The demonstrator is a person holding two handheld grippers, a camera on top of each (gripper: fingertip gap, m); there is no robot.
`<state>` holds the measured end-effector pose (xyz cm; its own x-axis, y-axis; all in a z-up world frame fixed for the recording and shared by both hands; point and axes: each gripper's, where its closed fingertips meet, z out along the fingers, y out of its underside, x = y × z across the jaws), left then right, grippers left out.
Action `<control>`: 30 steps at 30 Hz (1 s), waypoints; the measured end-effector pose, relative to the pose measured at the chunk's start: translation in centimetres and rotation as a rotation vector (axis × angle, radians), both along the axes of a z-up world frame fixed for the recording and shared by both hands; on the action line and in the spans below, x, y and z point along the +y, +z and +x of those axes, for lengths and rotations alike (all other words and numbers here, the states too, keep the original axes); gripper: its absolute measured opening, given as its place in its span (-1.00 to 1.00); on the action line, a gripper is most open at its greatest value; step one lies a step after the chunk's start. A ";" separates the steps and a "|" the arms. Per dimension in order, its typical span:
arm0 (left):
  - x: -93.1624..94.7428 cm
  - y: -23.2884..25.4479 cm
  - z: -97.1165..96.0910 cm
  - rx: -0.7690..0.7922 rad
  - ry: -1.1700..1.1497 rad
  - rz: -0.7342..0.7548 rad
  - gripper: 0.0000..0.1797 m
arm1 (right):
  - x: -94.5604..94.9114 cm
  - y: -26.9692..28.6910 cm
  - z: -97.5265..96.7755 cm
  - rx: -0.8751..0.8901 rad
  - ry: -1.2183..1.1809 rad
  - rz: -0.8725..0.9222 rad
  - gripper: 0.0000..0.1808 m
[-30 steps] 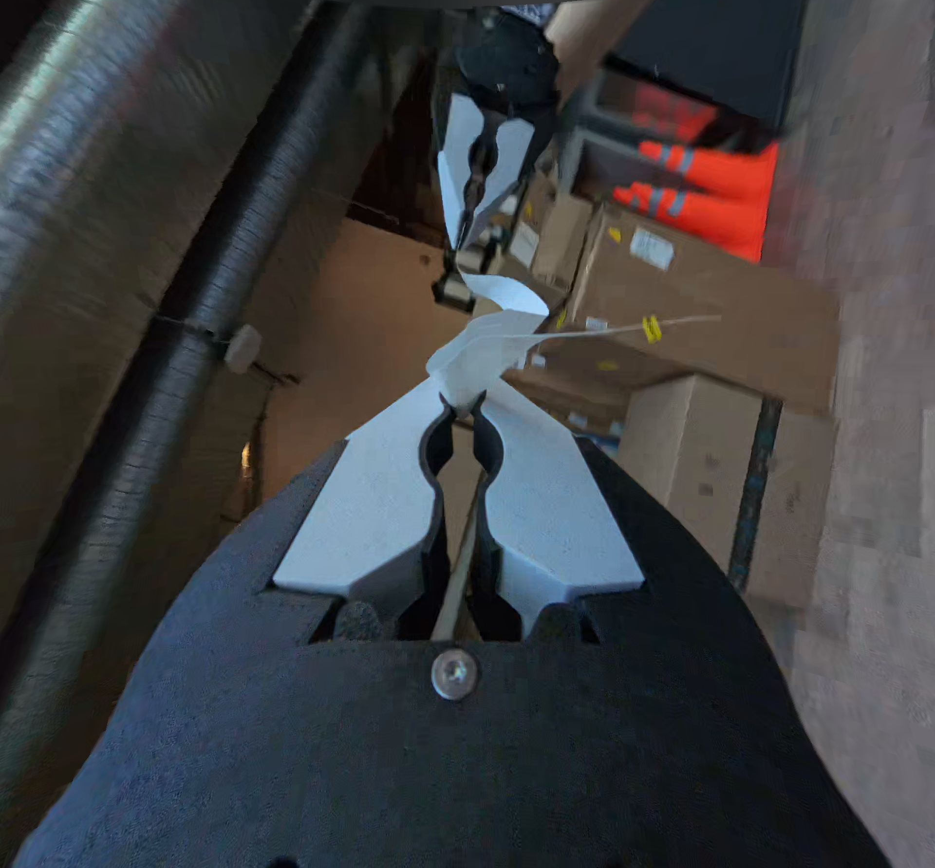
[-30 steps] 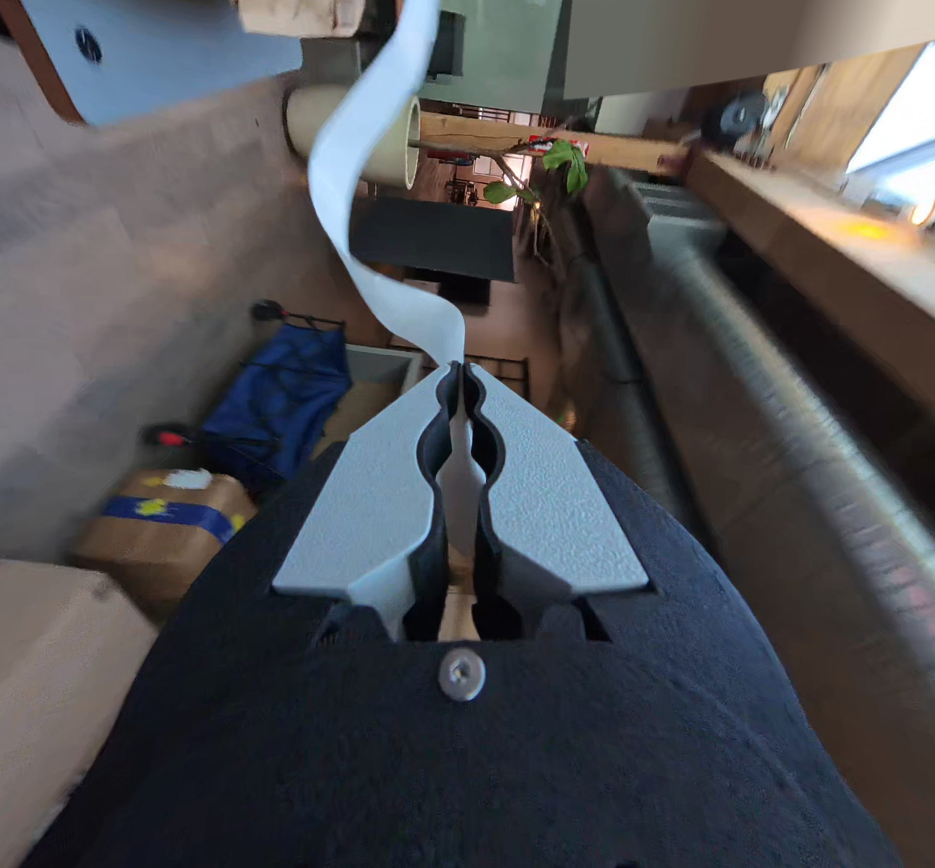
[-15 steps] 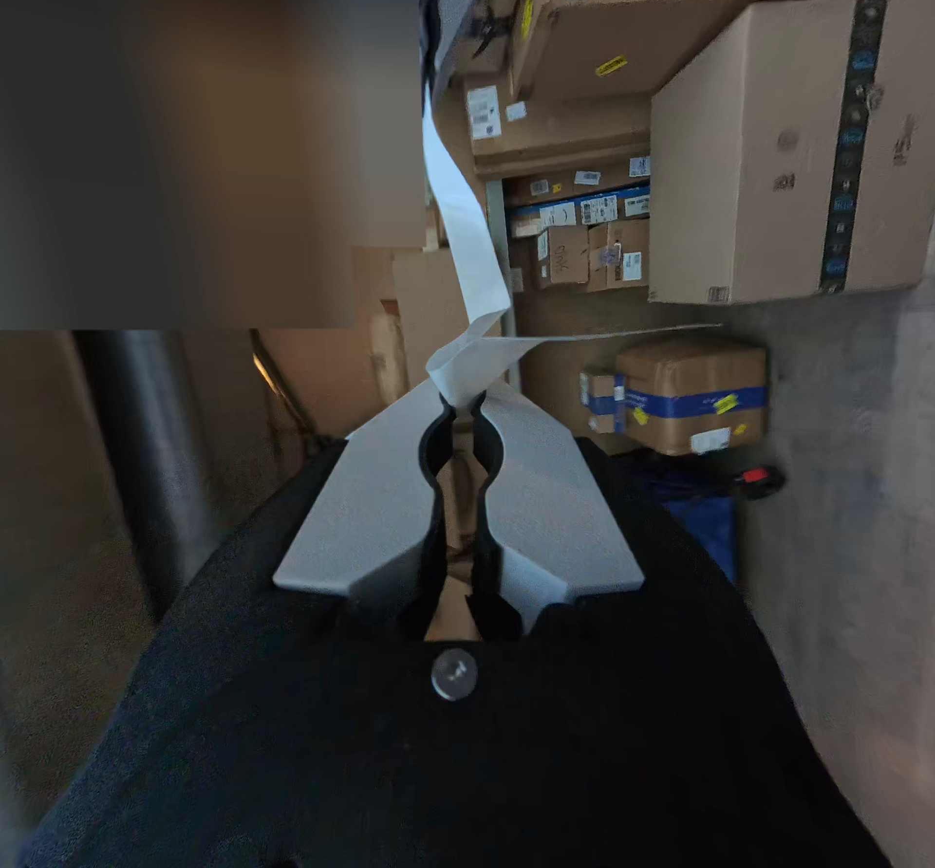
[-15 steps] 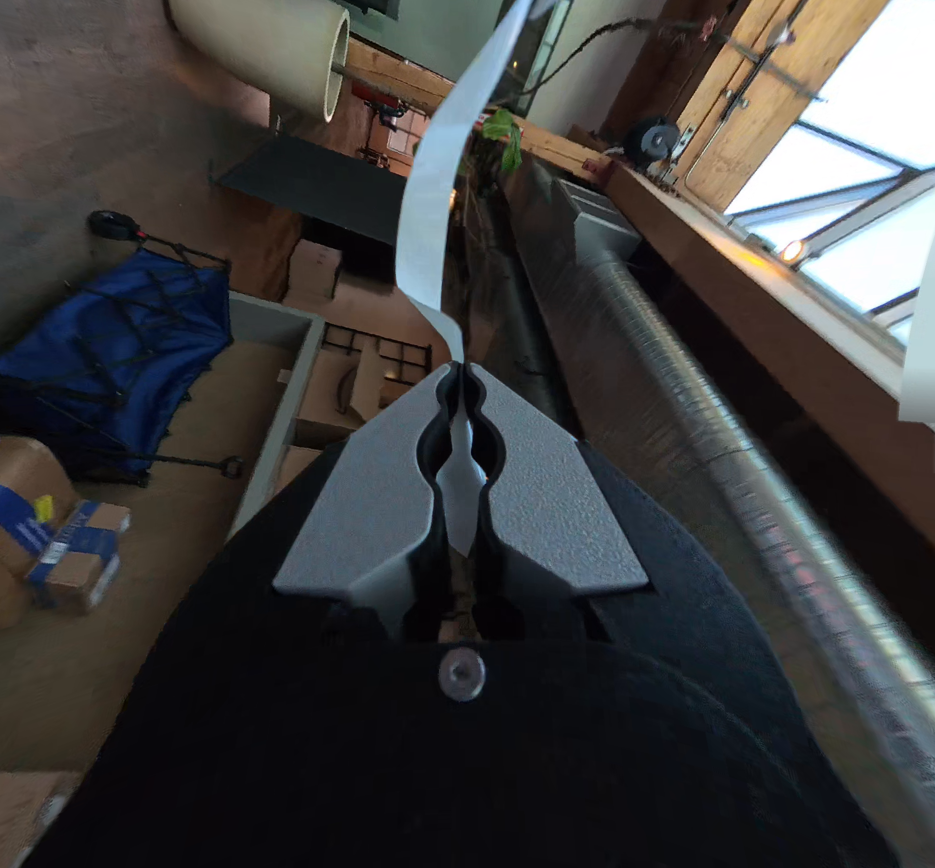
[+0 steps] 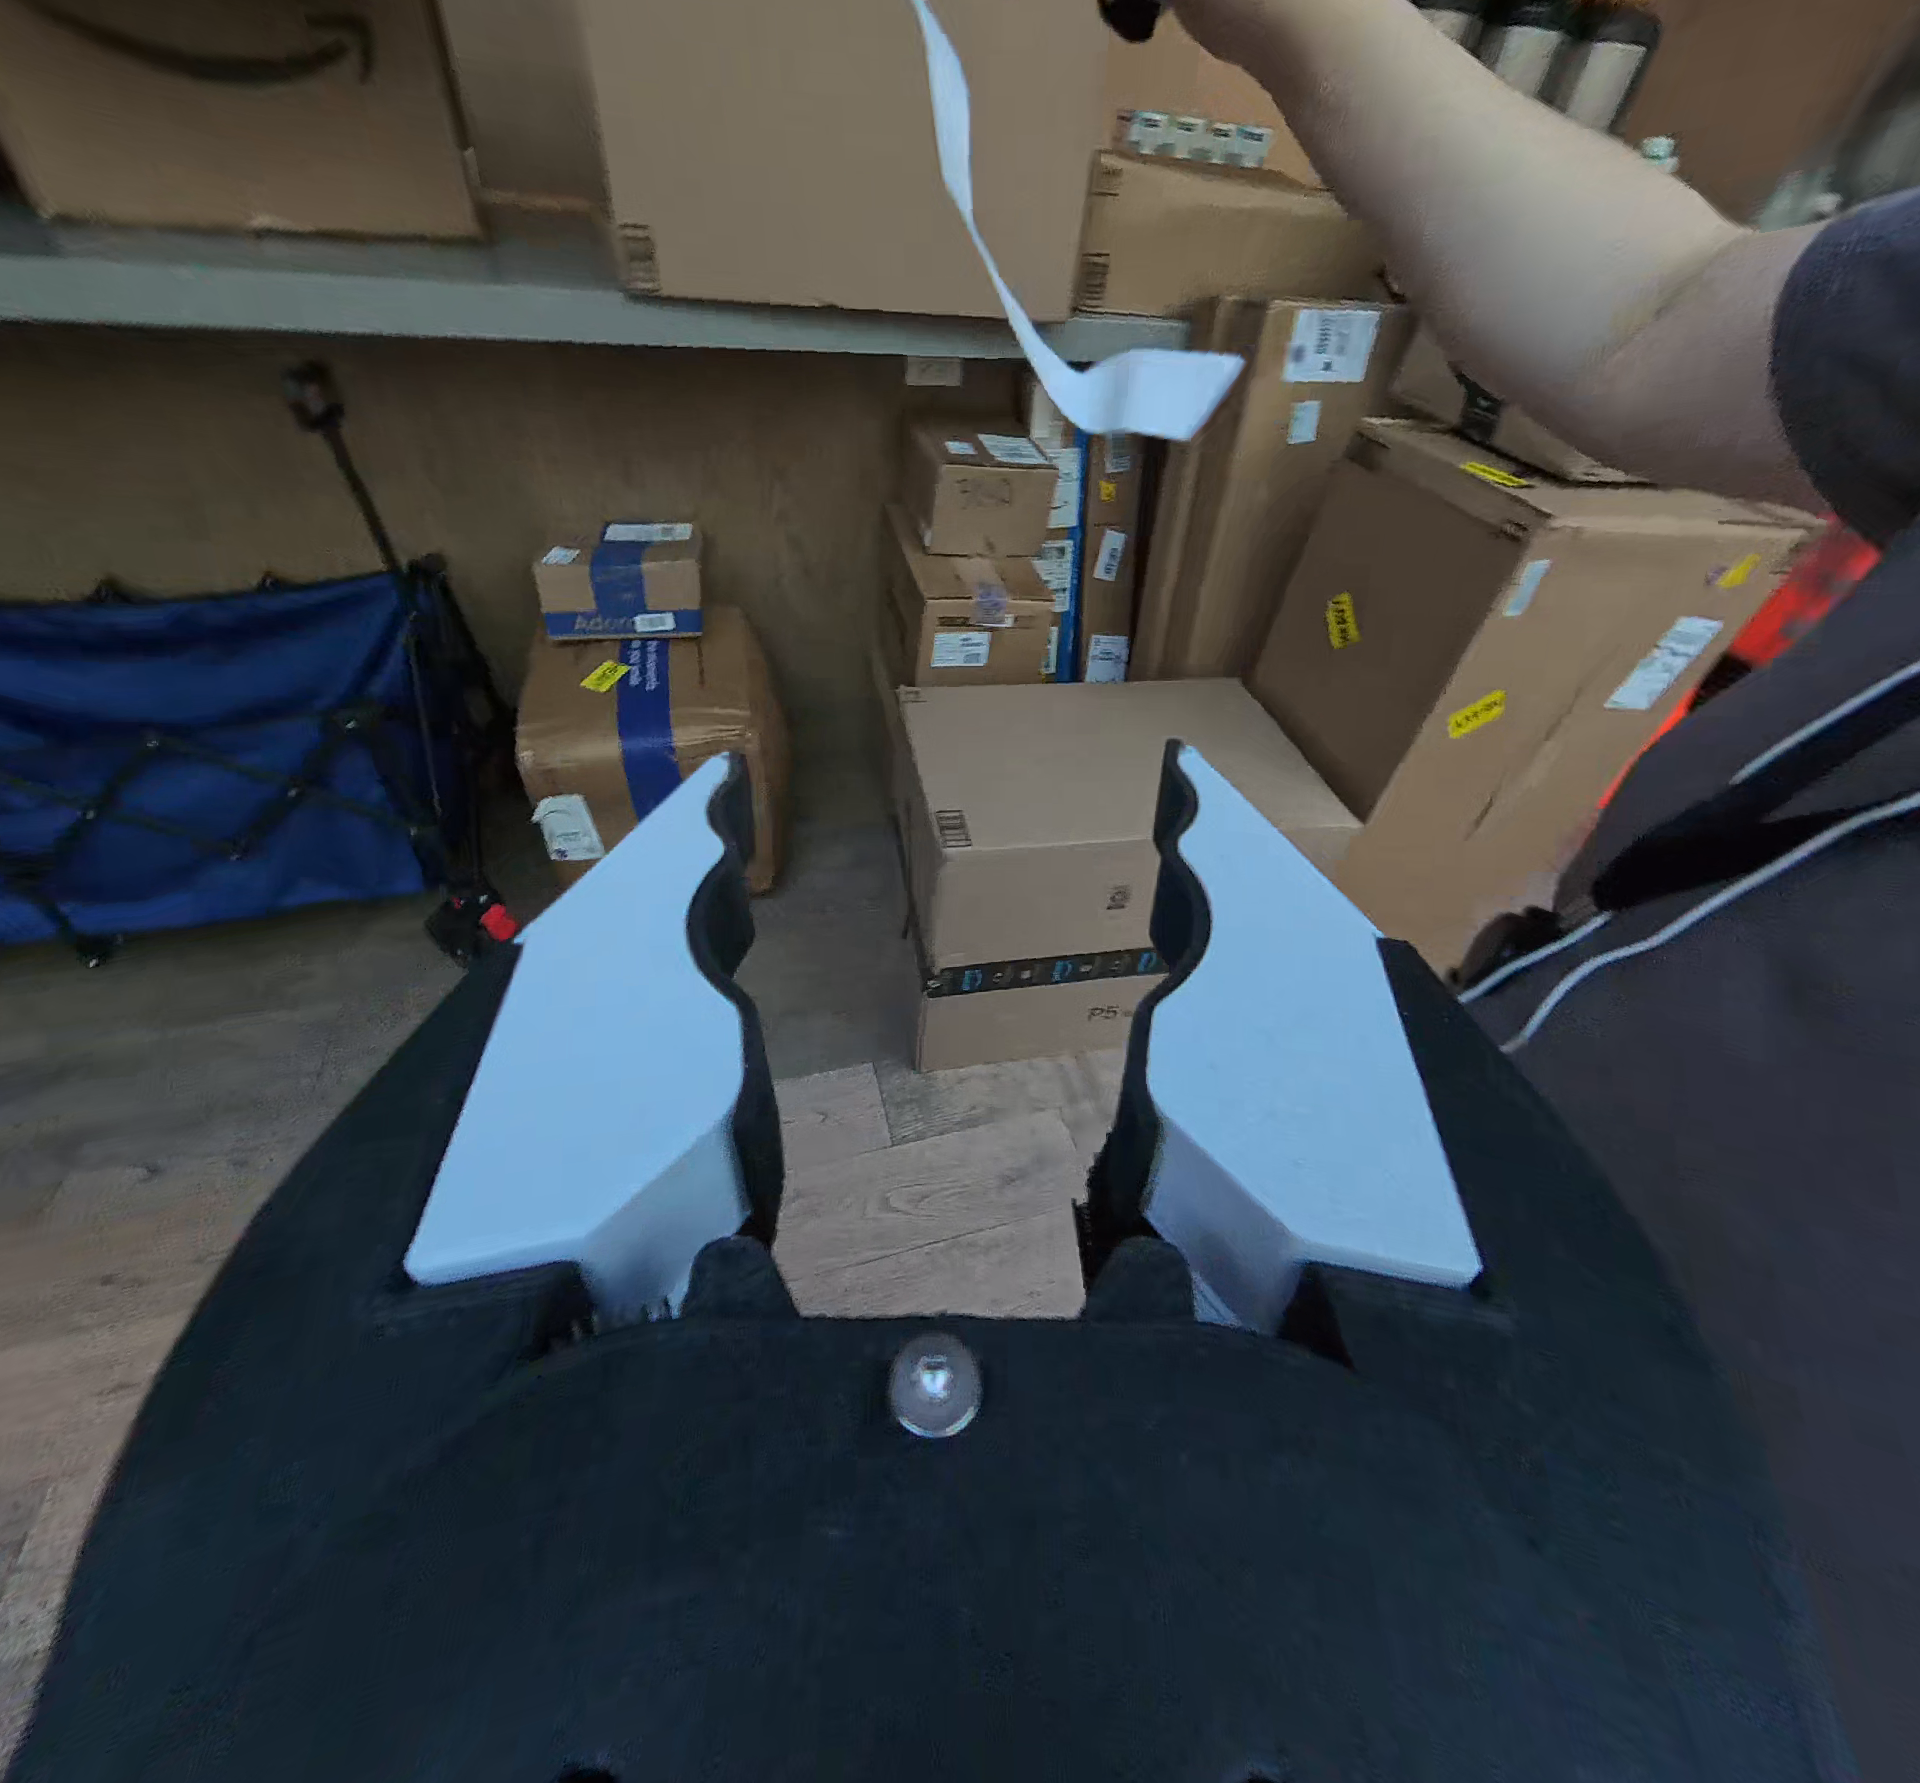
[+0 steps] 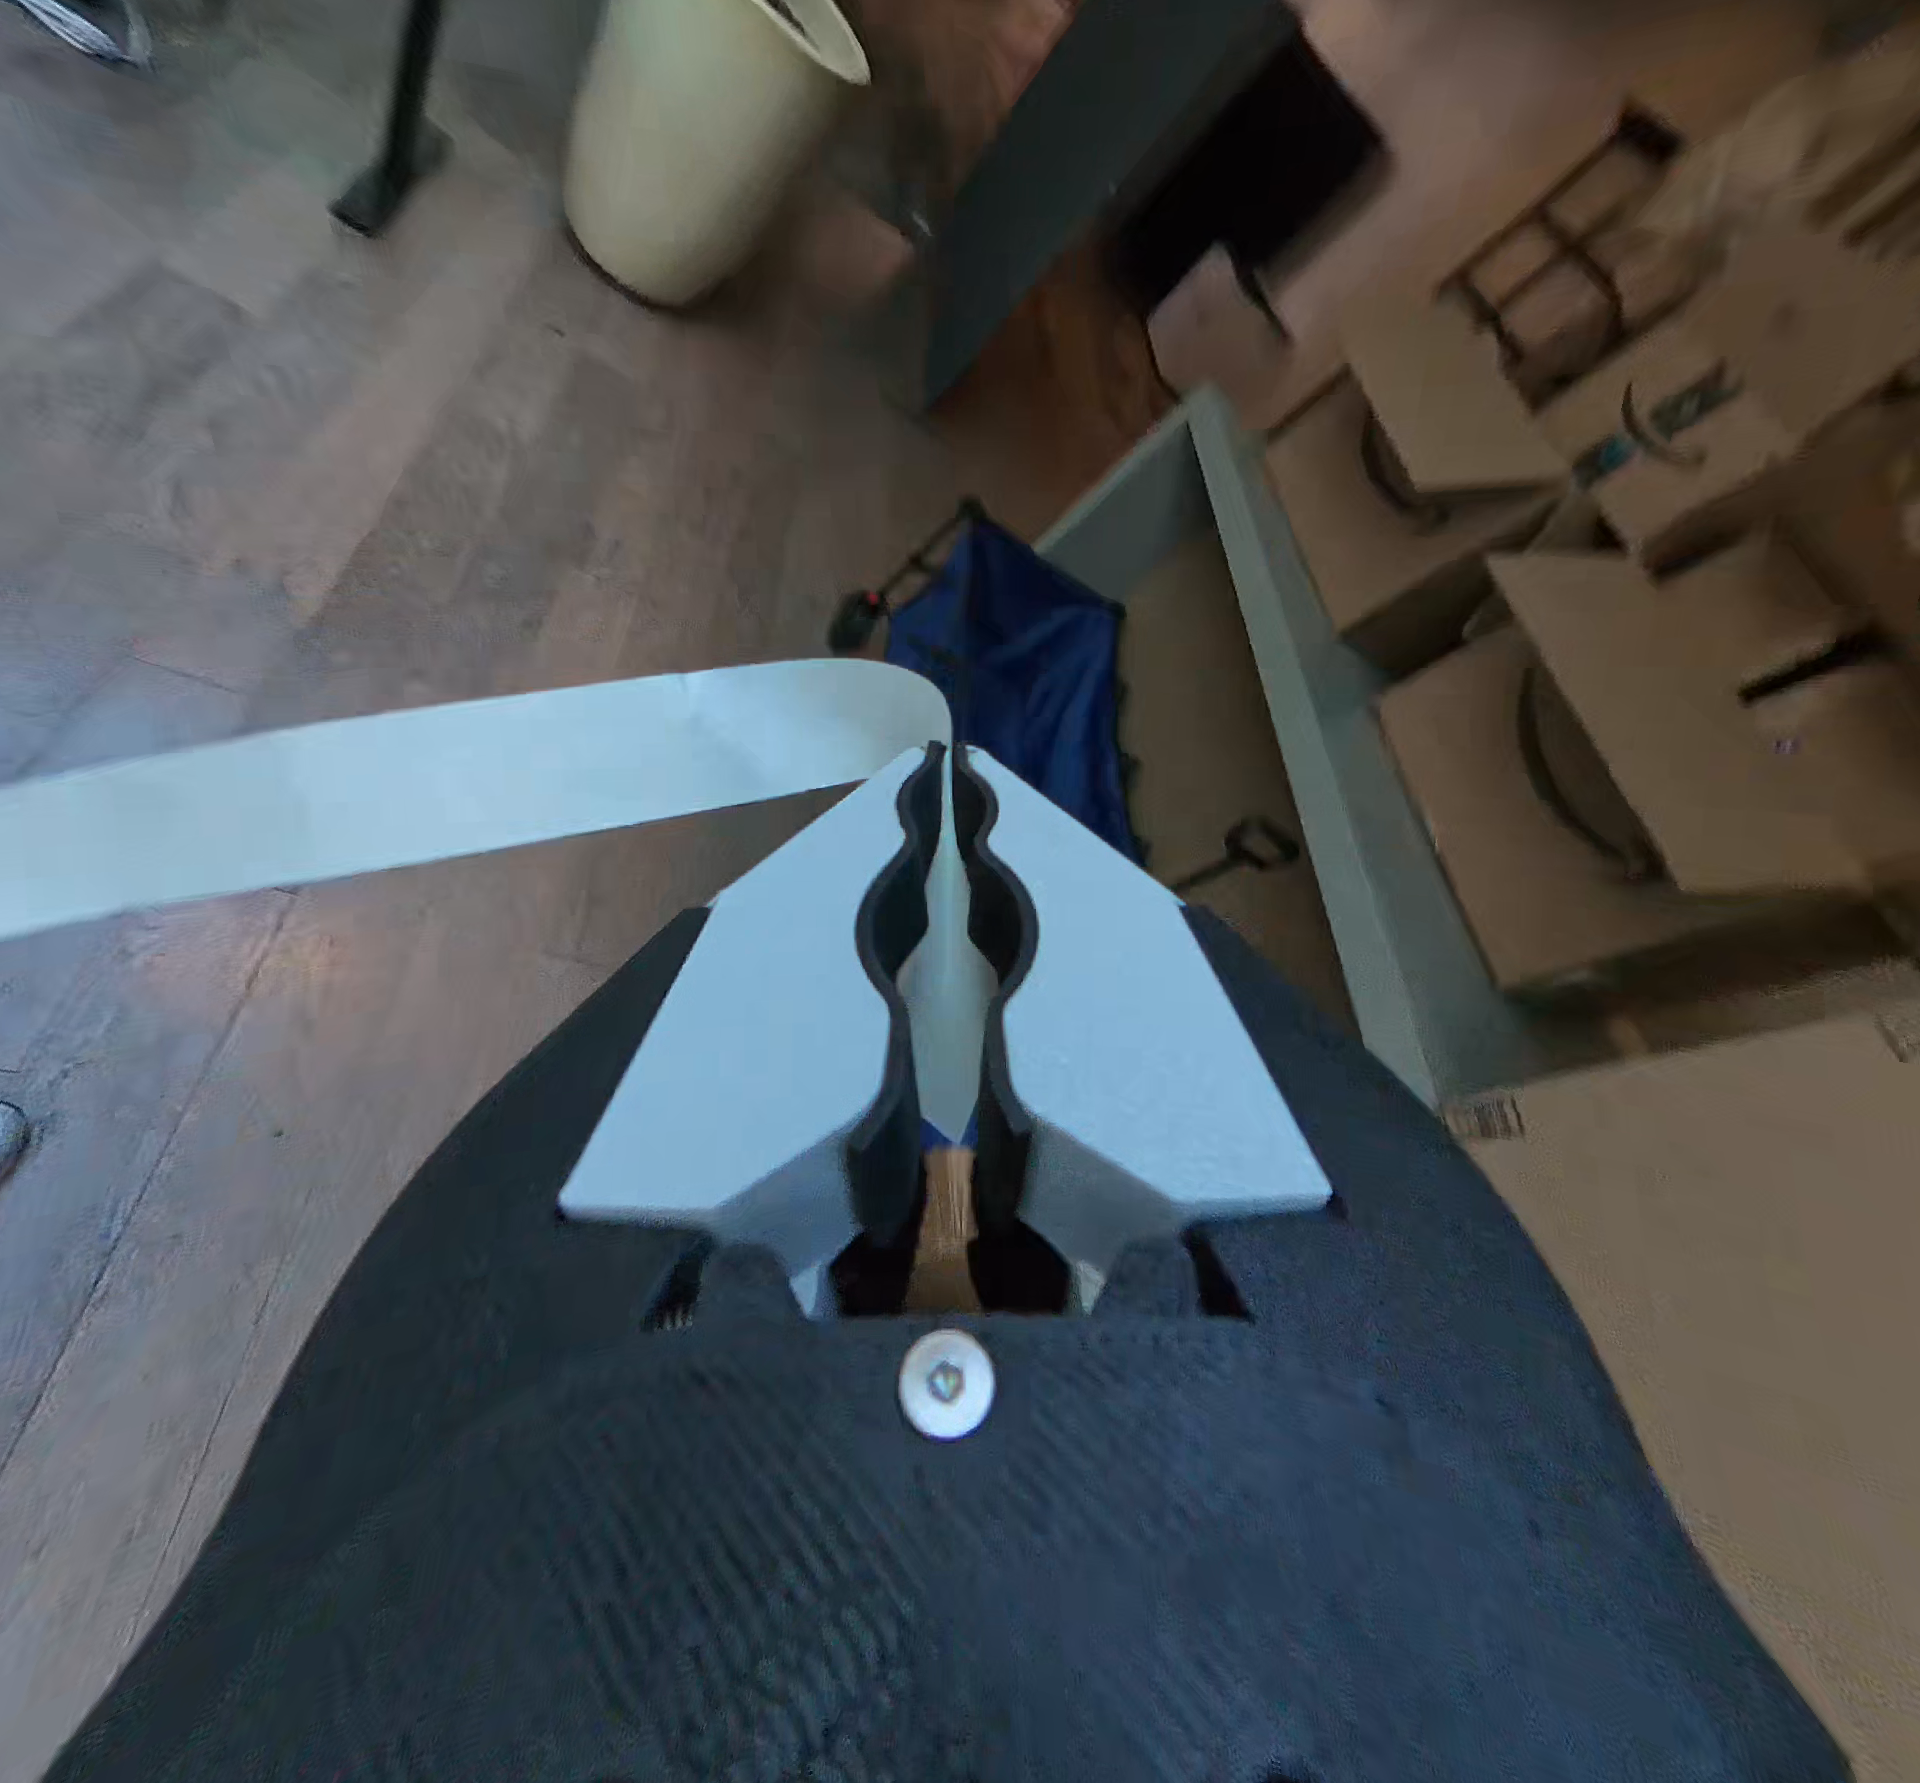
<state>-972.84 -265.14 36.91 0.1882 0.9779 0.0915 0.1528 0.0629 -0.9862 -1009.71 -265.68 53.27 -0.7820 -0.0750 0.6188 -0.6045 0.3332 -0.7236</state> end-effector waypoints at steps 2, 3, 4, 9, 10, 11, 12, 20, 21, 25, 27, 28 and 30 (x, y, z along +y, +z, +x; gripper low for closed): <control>-5.2 -1.2 -1.4 -0.012 0.040 -0.001 -0.15 | -3.7 -1.0 -7.4 0.011 -0.130 0.024 -1.00; -8.2 -1.5 -2.3 -0.022 0.071 -0.017 -0.15 | -5.0 -1.4 -10.8 0.020 -0.187 0.021 -1.00; -11.2 -1.3 -3.4 -0.026 0.106 -0.023 -0.16 | -6.2 -2.0 -13.6 0.000 -0.223 0.026 -1.00; -23.2 2.4 -9.7 0.030 0.153 -0.047 -0.22 | -9.9 -3.7 -25.2 -0.093 -0.387 -0.013 -1.00; -25.4 2.8 -11.2 0.034 0.166 -0.066 -0.23 | -10.6 -4.1 -27.3 -0.103 -0.414 -0.017 -1.00; -27.5 3.1 -12.9 0.036 0.177 -0.080 -0.23 | -11.4 -4.4 -29.4 -0.115 -0.441 -0.021 -1.00; -29.6 3.3 -14.7 0.039 0.188 -0.089 -0.24 | -12.2 -4.7 -31.6 -0.126 -0.466 -0.025 -1.00; -41.2 5.3 -30.9 0.150 0.324 -0.059 -0.27 | -23.3 -3.3 -49.1 -0.275 -0.502 -0.169 -1.00; -42.4 5.5 -32.6 0.153 0.350 -0.061 -0.27 | -25.1 -3.1 -51.3 -0.288 -0.502 -0.172 -1.00; -46.7 6.0 -37.7 0.175 0.401 -0.051 -0.28 | -32.7 -2.7 -59.1 -0.367 -0.505 -0.210 -1.00; -49.5 5.4 -39.5 0.157 0.434 -0.026 -0.27 | -36.7 -2.7 -62.4 -0.429 -0.506 -0.250 -1.00; -50.9 5.3 -40.3 0.155 0.446 -0.013 -0.26 | -38.7 -2.8 -64.0 -0.454 -0.508 -0.268 -1.00; -53.9 4.8 -41.6 0.145 0.471 -0.002 -0.25 | -42.9 -3.2 -67.0 -0.511 -0.517 -0.309 -1.00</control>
<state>-1014.41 -319.07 41.72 -0.2639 0.9598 0.0951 -0.0309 0.0901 -0.9954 -1076.74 -308.58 50.06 -0.8638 0.4923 0.1072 0.0044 0.2202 -0.9754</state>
